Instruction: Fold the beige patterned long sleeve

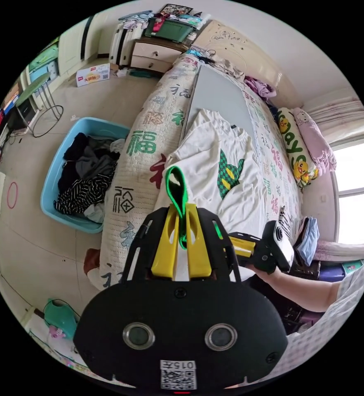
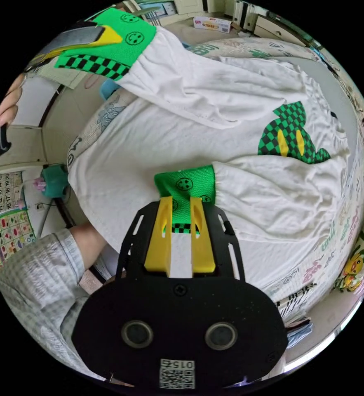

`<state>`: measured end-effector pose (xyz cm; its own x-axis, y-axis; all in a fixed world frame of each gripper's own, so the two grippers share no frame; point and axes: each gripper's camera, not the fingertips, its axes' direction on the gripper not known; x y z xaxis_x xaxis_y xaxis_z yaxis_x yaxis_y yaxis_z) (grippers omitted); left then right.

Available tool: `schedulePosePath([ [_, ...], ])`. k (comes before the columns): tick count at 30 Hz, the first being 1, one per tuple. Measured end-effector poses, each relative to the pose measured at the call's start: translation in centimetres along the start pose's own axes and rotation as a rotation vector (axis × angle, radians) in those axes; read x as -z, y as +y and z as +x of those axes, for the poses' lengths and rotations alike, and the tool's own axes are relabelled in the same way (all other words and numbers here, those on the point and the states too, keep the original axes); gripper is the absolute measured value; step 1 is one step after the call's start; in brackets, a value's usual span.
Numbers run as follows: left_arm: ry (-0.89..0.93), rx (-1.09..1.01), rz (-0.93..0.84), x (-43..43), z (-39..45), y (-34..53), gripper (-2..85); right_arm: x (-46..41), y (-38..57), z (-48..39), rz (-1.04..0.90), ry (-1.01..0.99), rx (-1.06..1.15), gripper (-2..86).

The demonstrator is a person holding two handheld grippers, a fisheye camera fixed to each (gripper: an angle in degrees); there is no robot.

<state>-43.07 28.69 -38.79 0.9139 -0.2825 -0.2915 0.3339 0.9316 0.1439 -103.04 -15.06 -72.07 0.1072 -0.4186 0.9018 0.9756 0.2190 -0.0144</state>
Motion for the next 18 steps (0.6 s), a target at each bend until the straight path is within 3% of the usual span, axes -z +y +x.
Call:
schedulePosePath([
  [2,0.020,-0.027,-0.016,0.2,-0.1,-1.0,0.0,2.6,-0.1,2.8,-0.027,-0.054,-0.086,1.0],
  [6,0.012,-0.078,0.047,4.3,-3.2,-5.8,0.1,11.0,4.1,14.6,0.079,-0.161,-0.323,-0.3],
  [9,-0.103,0.056,0.231,10.6,-9.5,-10.8,0.4,21.7,13.0,30.4,0.191,0.105,-0.677,-0.4],
  [11,-0.193,0.193,0.357,13.9,-13.7,-12.9,0.8,29.3,22.4,42.3,0.214,0.374,-1.048,0.1],
  [13,-0.295,0.303,0.400,15.3,-16.8,-14.1,1.4,32.9,27.7,47.4,0.197,0.330,-1.261,0.9],
  [15,-0.315,0.327,0.342,14.1,-18.6,-15.3,2.8,35.0,27.2,46.1,0.325,0.213,-1.068,2.8],
  [18,-0.286,0.366,0.216,10.2,-18.5,-14.9,6.4,31.1,19.9,38.5,0.256,0.004,-0.677,5.9],
])
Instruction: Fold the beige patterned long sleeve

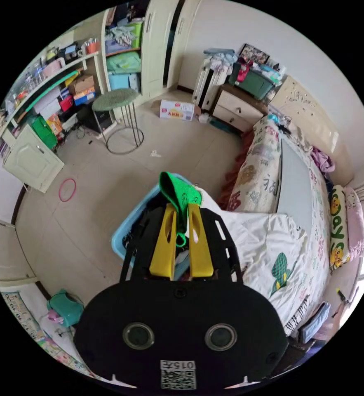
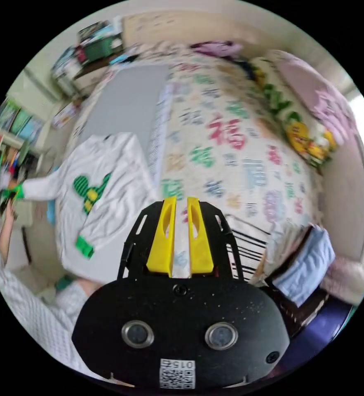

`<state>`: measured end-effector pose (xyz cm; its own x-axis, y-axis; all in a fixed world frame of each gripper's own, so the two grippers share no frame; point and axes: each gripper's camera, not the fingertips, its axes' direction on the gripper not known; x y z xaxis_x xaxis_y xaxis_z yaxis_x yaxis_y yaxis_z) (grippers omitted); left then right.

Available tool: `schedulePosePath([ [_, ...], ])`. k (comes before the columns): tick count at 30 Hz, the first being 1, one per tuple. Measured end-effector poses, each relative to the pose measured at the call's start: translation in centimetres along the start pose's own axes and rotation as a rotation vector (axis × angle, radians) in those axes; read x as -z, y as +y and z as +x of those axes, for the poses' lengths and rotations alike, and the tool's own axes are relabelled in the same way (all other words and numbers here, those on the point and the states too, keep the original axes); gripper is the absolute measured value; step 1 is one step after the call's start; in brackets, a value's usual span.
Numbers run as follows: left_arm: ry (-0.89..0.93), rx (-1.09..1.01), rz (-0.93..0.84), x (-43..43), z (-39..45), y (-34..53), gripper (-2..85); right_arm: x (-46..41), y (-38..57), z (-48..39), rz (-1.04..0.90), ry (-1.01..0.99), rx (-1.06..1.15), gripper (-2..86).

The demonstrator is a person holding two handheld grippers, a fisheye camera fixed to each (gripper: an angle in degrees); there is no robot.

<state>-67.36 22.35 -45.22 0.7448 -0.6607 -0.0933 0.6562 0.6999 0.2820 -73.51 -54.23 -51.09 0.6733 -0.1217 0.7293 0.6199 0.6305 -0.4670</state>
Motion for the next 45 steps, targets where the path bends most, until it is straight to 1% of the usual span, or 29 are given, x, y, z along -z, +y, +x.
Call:
schedulePosePath([
  [2,0.011,-0.034,-0.026,-1.4,1.5,2.0,7.4,-7.3,2.0,-10.2,-0.140,-0.261,0.218,7.0],
  [3,0.016,-0.077,-0.057,-2.2,2.7,3.4,7.5,-9.0,2.6,-12.6,-0.169,-0.293,0.255,7.4],
  [4,0.016,-0.093,-0.080,-2.6,3.3,4.2,7.5,-12.1,3.8,-17.3,-0.204,-0.333,0.332,8.6],
  [5,0.026,-0.119,-0.134,-3.4,4.4,5.7,7.5,-14.4,4.9,-21.6,-0.229,-0.337,0.414,9.9],
  [8,0.101,-0.203,-0.248,-4.8,7.0,9.5,7.5,-17.6,6.6,-29.0,-0.240,-0.274,0.541,14.0],
  [11,0.137,-0.257,-0.336,-6.0,8.9,12.7,7.4,-19.9,7.3,-32.3,-0.227,-0.124,0.608,12.9],
  [12,0.154,-0.266,-0.366,-6.5,9.4,13.6,7.2,-20.0,7.4,-32.5,-0.208,-0.074,0.611,11.9],
  [13,0.161,-0.262,-0.379,-6.7,9.6,14.0,7.1,-19.8,7.5,-32.7,-0.137,0.036,0.632,9.8],
  [14,0.182,-0.254,-0.403,-7.1,9.8,14.7,6.8,-19.6,7.4,-32.6,-0.139,0.051,0.683,7.9],
  [16,0.208,-0.238,-0.430,-7.7,10.1,15.4,6.2,-19.0,6.4,-30.9,-0.166,0.031,0.642,1.6],
  [18,0.215,-0.225,-0.437,-8.0,10.4,15.7,5.4,-17.4,4.5,-26.7,-0.185,-0.069,0.539,0.0],
  [19,0.213,-0.222,-0.433,-7.9,10.5,15.6,5.3,-15.7,2.8,-22.5,-0.187,-0.160,0.458,-0.3],
  [20,0.217,-0.219,-0.423,-7.8,10.6,15.5,5.2,-13.7,1.0,-17.5,-0.166,-0.201,0.386,-0.5],
  [22,0.236,-0.217,-0.415,-7.9,10.8,15.2,5.1,-10.4,-1.2,-10.6,-0.112,-0.226,0.315,-0.2],
  [23,0.247,-0.220,-0.412,-8.1,11.0,15.0,5.1,-8.7,-1.9,-7.6,-0.095,-0.310,0.276,0.2],
  [24,0.249,-0.221,-0.417,-8.4,11.1,15.1,5.1,-8.2,-1.9,-6.8,-0.082,-0.349,0.265,0.6],
  [25,0.248,-0.217,-0.426,-8.7,11.1,15.2,5.2,-7.7,-1.2,-6.8,-0.044,-0.378,0.272,1.3],
  [26,0.261,-0.199,-0.455,-9.4,11.3,15.5,5.4,-8.2,-0.2,-8.5,-0.019,-0.354,0.311,4.0],
  [27,0.315,-0.189,-0.479,-9.9,11.7,16.0,5.7,-8.8,0.3,-9.7,-0.019,-0.337,0.340,5.4],
  [29,0.419,-0.188,-0.537,-11.2,12.6,16.9,6.6,-12.3,2.6,-15.3,-0.050,-0.298,0.493,9.1],
  [30,0.460,-0.185,-0.569,-12.3,13.2,17.4,7.4,-13.2,3.1,-16.5,-0.055,-0.290,0.525,9.5],
  [32,0.477,-0.188,-0.590,-14.0,14.0,18.2,8.2,-16.5,4.6,-19.9,-0.092,-0.293,0.603,11.0],
  [35,0.484,-0.207,-0.629,-16.2,14.9,18.9,7.0,-19.6,5.4,-21.1,-0.142,-0.290,0.617,11.3],
  [37,0.470,-0.217,-0.668,-17.1,15.1,18.8,1.0,-20.8,5.8,-21.1,-0.151,-0.276,0.630,11.5],
  [38,0.500,-0.199,-0.713,-17.6,15.0,18.7,0.3,-21.2,6.1,-21.0,-0.141,-0.261,0.646,11.6],
  [39,0.587,-0.178,-0.716,-17.5,15.1,18.3,-0.2,-21.3,6.2,-20.9,-0.133,-0.255,0.659,11.6],
  [41,0.677,-0.141,-0.694,-16.9,15.2,17.6,-0.4,-21.6,6.9,-20.5,-0.101,-0.210,0.673,12.7],
  [43,0.648,-0.149,-0.672,-16.2,15.1,16.6,-0.2,-22.1,7.2,-19.9,-0.106,-0.200,0.641,13.0],
  [45,0.466,-0.248,-0.588,-15.1,14.7,15.1,1.1,-22.6,7.5,-19.4,-0.105,-0.205,0.614,13.1],
])
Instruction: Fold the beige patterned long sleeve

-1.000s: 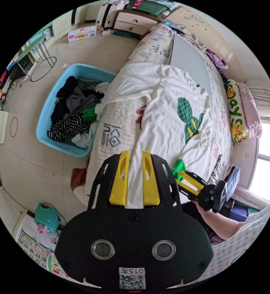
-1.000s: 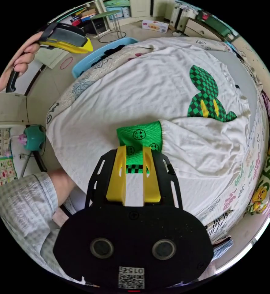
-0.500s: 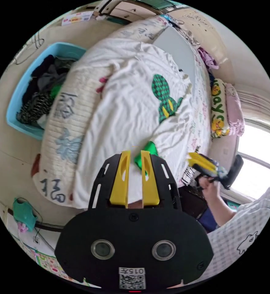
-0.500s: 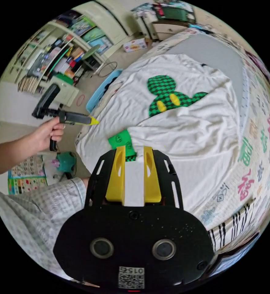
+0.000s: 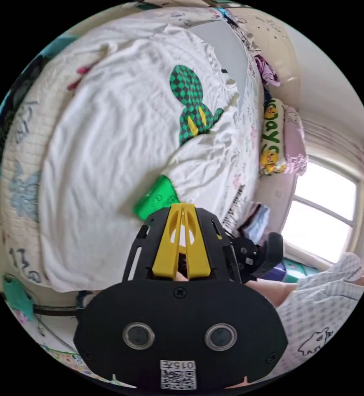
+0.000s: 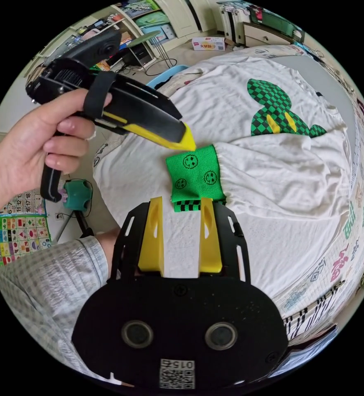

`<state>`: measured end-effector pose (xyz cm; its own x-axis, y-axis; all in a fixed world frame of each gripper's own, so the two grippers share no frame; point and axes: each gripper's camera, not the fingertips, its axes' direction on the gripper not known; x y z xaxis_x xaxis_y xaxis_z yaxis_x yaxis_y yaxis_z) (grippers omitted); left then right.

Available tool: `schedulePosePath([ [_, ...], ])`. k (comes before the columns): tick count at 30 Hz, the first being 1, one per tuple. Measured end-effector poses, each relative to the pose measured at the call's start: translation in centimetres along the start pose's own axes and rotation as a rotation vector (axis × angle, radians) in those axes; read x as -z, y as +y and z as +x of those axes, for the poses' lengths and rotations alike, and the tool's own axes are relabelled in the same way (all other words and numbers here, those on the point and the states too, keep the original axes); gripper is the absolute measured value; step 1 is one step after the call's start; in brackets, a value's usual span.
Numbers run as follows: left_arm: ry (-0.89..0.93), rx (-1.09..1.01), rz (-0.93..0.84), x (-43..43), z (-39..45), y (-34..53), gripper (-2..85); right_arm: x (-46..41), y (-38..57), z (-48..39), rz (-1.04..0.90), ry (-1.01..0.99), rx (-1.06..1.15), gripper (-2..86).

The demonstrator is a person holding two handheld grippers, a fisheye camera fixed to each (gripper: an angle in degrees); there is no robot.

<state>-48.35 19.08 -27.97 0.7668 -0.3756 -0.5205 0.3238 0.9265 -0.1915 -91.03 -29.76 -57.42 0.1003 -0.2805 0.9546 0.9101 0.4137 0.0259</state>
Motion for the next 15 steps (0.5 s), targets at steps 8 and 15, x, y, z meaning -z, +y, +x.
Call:
schedulePosePath([
  [8,0.053,-0.002,-0.140,-2.6,-3.1,-2.0,1.6,-4.0,2.0,-0.8,0.011,0.079,0.022,13.2],
  [15,0.465,0.062,-0.118,-1.4,-2.1,-2.9,-0.2,-3.6,5.0,0.9,0.138,0.076,-0.172,10.8],
])
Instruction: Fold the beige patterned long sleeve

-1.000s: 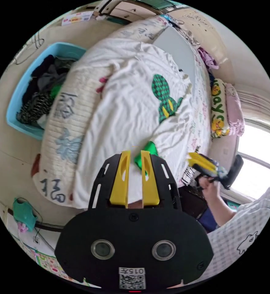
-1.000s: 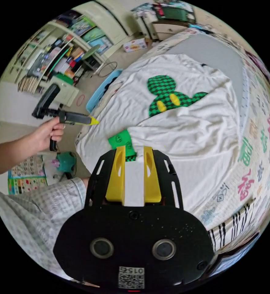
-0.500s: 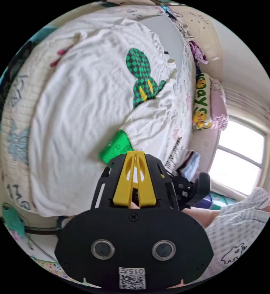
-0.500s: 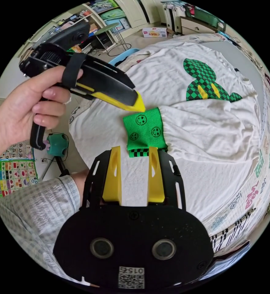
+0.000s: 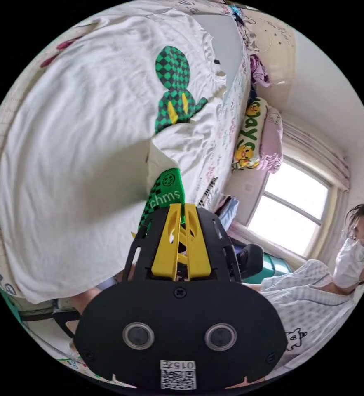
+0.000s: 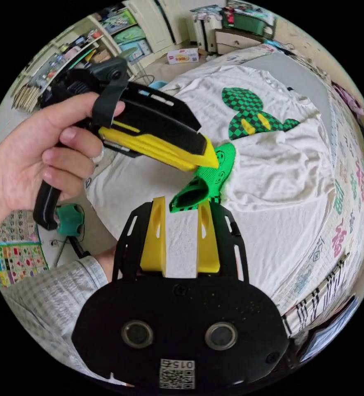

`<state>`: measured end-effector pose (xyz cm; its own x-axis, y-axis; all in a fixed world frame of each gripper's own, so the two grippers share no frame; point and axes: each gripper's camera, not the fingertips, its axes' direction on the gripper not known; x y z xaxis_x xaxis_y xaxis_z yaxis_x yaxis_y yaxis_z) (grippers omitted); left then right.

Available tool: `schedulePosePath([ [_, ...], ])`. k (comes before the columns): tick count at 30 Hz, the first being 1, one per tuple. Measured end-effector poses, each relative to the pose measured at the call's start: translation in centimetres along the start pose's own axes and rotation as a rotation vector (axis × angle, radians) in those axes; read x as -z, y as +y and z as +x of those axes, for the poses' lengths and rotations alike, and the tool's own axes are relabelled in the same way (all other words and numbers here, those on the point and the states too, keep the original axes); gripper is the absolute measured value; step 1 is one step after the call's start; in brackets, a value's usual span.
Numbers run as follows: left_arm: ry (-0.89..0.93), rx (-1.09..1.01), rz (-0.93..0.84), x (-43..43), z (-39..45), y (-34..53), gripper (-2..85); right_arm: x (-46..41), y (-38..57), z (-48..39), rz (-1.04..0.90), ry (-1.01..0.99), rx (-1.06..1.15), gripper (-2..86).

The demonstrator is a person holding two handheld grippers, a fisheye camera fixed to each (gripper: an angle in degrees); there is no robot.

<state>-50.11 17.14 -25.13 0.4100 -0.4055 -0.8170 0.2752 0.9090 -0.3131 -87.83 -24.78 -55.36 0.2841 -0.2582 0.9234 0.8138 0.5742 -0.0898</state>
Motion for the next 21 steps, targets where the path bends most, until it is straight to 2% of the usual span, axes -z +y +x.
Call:
schedulePosePath([
  [5,0.108,-0.043,0.042,0.5,0.8,-0.9,-0.2,1.1,2.8,4.5,0.085,-0.086,-0.246,3.7],
  [9,0.182,-0.127,0.098,1.7,1.8,-1.0,0.4,2.7,4.5,8.9,0.098,-0.128,-0.277,2.5],
  [12,0.241,-0.118,0.151,2.9,1.5,-0.8,0.5,8.2,6.7,19.1,0.156,0.122,-0.304,2.5],
  [13,0.240,-0.118,0.160,3.1,1.4,-0.8,0.6,11.4,8.2,25.3,0.168,0.278,-0.381,2.9],
  [14,0.228,-0.121,0.174,3.6,1.3,-0.7,0.6,14.8,10.4,32.5,0.175,0.387,-0.530,3.5],
  [15,0.208,-0.126,0.178,4.0,1.2,-0.6,0.6,16.3,11.8,35.9,0.173,0.419,-0.617,4.0],
  [17,0.176,-0.123,0.179,4.3,0.8,-0.7,0.7,21.1,18.1,44.9,0.176,0.572,-0.935,6.3],
  [19,0.158,-0.109,0.190,4.6,0.5,-0.7,0.8,22.0,21.4,46.6,0.168,0.613,-1.071,7.1],
  [21,0.133,-0.107,0.196,4.9,0.3,-1.0,0.8,20.9,23.1,45.3,0.245,0.524,-1.075,7.0],
])
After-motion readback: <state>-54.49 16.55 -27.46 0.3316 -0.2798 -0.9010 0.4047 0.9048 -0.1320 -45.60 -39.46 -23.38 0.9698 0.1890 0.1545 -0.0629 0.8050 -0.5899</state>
